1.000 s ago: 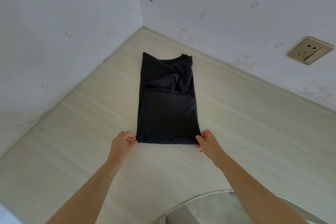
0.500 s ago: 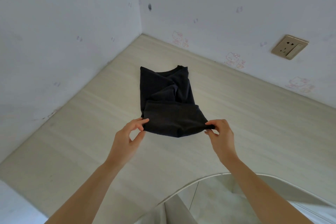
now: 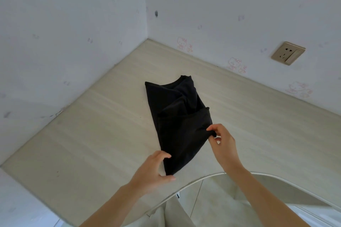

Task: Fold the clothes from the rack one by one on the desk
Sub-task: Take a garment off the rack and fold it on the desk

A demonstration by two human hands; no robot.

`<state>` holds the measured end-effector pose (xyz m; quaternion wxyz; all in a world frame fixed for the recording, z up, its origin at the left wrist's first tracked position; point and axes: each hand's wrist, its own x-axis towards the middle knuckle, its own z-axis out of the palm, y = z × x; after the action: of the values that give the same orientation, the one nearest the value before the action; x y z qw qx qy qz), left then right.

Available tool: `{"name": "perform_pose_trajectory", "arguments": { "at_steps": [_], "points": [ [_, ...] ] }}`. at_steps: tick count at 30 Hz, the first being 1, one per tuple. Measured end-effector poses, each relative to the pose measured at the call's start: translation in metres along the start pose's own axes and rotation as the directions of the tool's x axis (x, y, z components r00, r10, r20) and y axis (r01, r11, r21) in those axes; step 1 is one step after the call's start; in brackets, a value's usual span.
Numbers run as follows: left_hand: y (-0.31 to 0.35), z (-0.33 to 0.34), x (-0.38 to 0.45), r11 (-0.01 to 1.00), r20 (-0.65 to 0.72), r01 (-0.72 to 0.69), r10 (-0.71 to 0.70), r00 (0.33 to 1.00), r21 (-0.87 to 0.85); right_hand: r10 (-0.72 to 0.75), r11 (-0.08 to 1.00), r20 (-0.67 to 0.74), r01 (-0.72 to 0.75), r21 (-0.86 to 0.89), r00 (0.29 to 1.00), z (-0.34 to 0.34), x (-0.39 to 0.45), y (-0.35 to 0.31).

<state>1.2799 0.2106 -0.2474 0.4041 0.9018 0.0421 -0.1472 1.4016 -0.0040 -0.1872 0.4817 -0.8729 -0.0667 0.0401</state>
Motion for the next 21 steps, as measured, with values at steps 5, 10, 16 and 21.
{"name": "perform_pose_trajectory", "arguments": {
  "at_steps": [5,10,16,21],
  "points": [
    [0.015,0.025,0.016,0.957,-0.171,0.046,0.004,0.985,0.285,0.023,0.998,-0.021,-0.022,0.057,1.0,0.005,0.005,-0.015],
    [0.008,-0.003,0.027,0.979,-0.293,0.045,0.016,0.956,0.199,0.047,0.996,-0.062,-0.041,0.082,0.997,-0.001,0.021,-0.029],
    [0.024,-0.094,0.029,0.982,-0.193,0.066,-0.101,0.976,-0.178,-0.005,0.999,-0.076,0.001,-0.048,0.997,-0.019,0.05,-0.041],
    [0.039,-0.152,0.063,0.901,-0.135,0.051,-0.12,0.983,-0.431,-0.017,1.0,-0.082,0.017,-0.007,0.996,-0.018,0.095,-0.057]
  ]
}}
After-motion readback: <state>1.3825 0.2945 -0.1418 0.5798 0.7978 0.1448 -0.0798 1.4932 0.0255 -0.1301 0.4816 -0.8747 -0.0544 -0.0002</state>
